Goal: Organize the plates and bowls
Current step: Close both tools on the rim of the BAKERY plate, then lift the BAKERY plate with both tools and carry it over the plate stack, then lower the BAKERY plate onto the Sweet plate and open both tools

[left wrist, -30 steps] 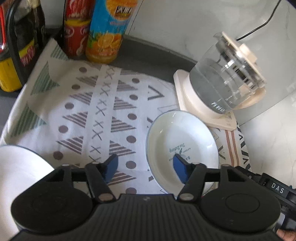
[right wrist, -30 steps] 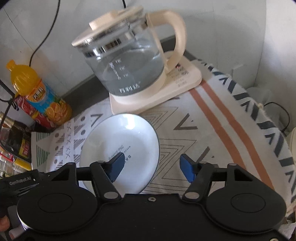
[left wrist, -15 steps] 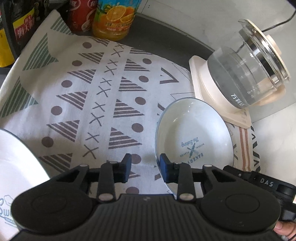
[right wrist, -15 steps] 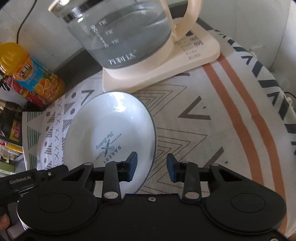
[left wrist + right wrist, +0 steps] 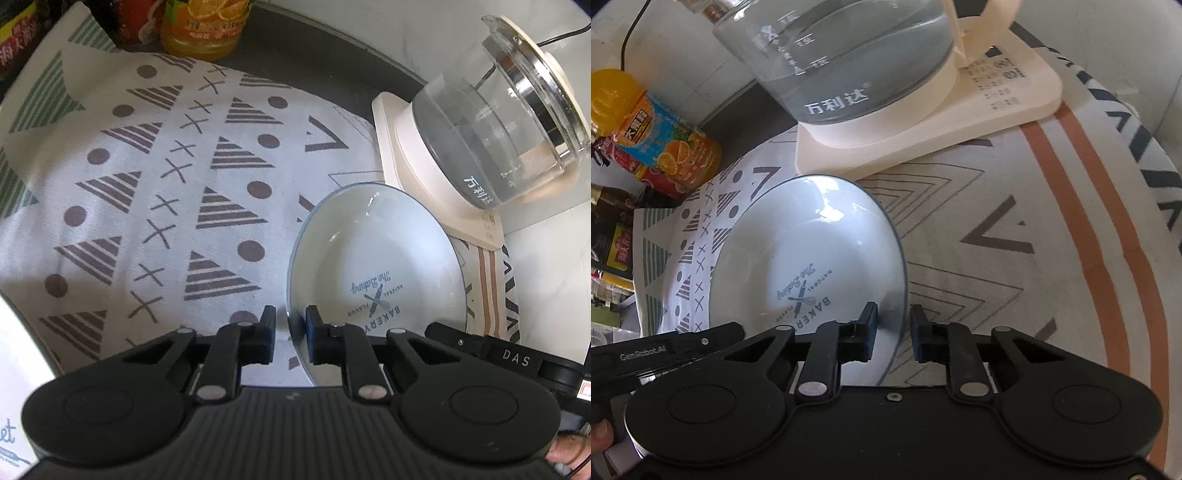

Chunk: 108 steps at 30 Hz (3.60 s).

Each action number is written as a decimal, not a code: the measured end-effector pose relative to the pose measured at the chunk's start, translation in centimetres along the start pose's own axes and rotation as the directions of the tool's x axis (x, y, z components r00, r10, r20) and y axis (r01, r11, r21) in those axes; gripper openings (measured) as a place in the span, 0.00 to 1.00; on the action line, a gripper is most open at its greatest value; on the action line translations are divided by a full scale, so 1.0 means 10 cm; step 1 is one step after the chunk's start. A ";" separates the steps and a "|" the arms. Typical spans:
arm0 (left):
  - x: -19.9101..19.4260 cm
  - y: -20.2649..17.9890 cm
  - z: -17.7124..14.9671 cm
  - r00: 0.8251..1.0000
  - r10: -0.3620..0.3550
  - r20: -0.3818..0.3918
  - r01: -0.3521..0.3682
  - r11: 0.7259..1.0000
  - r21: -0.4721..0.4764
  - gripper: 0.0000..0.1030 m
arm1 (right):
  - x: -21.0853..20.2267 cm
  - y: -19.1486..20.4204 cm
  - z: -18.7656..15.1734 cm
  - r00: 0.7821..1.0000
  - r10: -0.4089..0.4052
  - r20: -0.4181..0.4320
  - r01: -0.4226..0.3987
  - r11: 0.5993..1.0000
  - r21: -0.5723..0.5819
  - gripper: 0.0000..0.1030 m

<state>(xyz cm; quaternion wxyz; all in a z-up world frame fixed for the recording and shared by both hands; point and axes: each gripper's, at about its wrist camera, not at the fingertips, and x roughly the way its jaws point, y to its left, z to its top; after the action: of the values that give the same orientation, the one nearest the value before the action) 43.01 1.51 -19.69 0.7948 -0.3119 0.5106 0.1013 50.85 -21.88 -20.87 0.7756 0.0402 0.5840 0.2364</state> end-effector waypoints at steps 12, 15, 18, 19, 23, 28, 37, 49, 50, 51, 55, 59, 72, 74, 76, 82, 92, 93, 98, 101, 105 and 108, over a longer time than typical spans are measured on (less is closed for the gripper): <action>-0.08 -0.05 0.06 0.999 -0.013 0.035 0.012 1.000 0.025 0.11 | -0.26 0.08 0.04 0.994 0.060 0.093 -0.059 0.998 -0.017 0.08; -0.16 -0.04 0.11 0.998 -0.023 0.051 0.022 1.000 0.023 0.11 | -0.33 0.14 0.08 0.990 0.066 0.124 -0.063 0.998 -0.032 0.08; -0.25 -0.05 0.15 0.996 -0.025 0.086 0.023 0.999 0.029 0.11 | -0.38 0.19 0.10 0.987 0.073 0.143 -0.067 0.997 -0.042 0.08; -0.29 -0.05 0.16 0.995 -0.027 0.095 0.024 0.999 0.030 0.11 | -0.39 0.21 0.11 0.987 0.074 0.146 -0.068 0.997 -0.046 0.08; -0.41 -0.02 0.20 0.993 -0.030 0.115 0.027 0.999 0.033 0.11 | -0.45 0.35 0.11 0.984 0.075 0.161 -0.064 0.995 -0.071 0.08; -0.53 0.05 0.23 0.990 -0.039 0.133 0.035 0.999 0.032 0.11 | -0.54 0.52 0.08 0.981 0.070 0.180 -0.054 0.994 -0.094 0.08; -0.76 0.22 0.21 0.988 -0.065 0.140 0.057 0.997 0.061 0.11 | -0.70 0.75 -0.08 0.975 0.065 0.215 -0.048 0.995 -0.083 0.08; -1.10 0.51 0.18 0.986 -0.093 0.136 0.077 0.990 0.117 0.11 | -0.79 1.15 -0.39 0.967 0.048 0.251 -0.038 0.998 -0.045 0.09; -1.12 0.55 0.18 0.986 -0.094 0.136 0.078 0.990 0.119 0.11 | -0.79 1.19 -0.42 0.966 0.048 0.254 -0.038 0.998 -0.043 0.09; -1.15 0.58 0.17 0.986 -0.095 0.136 0.079 0.990 0.121 0.11 | -0.78 1.23 -0.44 0.966 0.048 0.255 -0.039 0.998 -0.041 0.09; -1.24 0.73 0.15 0.986 -0.098 0.136 0.080 0.988 0.131 0.11 | -0.78 1.36 -0.54 0.964 0.045 0.261 -0.038 0.999 -0.033 0.09; -1.32 0.86 0.13 0.986 -0.100 0.133 0.082 0.987 0.139 0.11 | -0.77 1.48 -0.63 0.964 0.041 0.264 -0.035 0.999 -0.025 0.09; -1.54 1.29 0.04 0.987 -0.101 0.124 0.079 0.983 0.167 0.11 | -0.71 1.89 -0.97 0.960 0.027 0.279 -0.022 1.000 -0.021 0.09; -1.57 1.38 0.01 0.988 -0.099 0.123 0.078 0.983 0.166 0.11 | -0.69 1.95 -1.03 0.961 0.029 0.276 -0.023 0.999 -0.026 0.09; -1.60 1.46 -0.02 0.988 -0.100 0.121 0.079 0.983 0.163 0.11 | -0.67 2.00 -1.10 0.962 0.031 0.272 -0.024 0.999 -0.028 0.09; -1.65 1.69 -0.15 0.990 -0.092 0.107 0.074 0.985 0.157 0.11 | -0.59 2.17 -1.31 0.966 0.023 0.257 -0.007 0.998 -0.060 0.09; -1.64 1.90 -0.36 0.995 -0.072 0.072 0.060 0.985 0.161 0.11 | -0.51 2.23 -1.61 0.973 -0.006 0.232 0.024 0.997 -0.073 0.09; -1.64 1.90 -0.39 0.995 -0.071 0.067 0.060 0.985 0.163 0.11 | -0.51 2.23 -1.64 0.973 -0.012 0.230 0.030 0.997 -0.075 0.09; -1.62 1.94 -0.53 0.996 -0.066 0.054 0.056 0.985 0.166 0.12 | -0.50 2.28 -1.76 0.974 -0.035 0.225 0.059 0.993 -0.103 0.09; -1.60 2.01 -0.59 0.997 -0.069 0.038 0.062 0.987 0.149 0.12 | -0.48 2.34 -1.81 0.975 -0.046 0.217 0.075 0.989 -0.126 0.10; -1.59 2.09 -0.64 0.998 -0.062 0.027 0.058 0.989 0.133 0.13 | -0.44 2.38 -1.86 0.977 -0.051 0.206 0.081 0.987 -0.138 0.10; -1.57 2.14 -0.66 0.998 -0.059 0.016 0.057 0.990 0.129 0.13 | -0.40 2.40 -1.88 0.978 -0.054 0.201 0.084 0.986 -0.144 0.10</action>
<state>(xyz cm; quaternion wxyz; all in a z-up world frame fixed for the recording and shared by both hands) 20.66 16.84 -16.17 0.8209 -0.2738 0.4989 0.0482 24.98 -6.37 -15.09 0.8381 -0.0162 0.4857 0.2479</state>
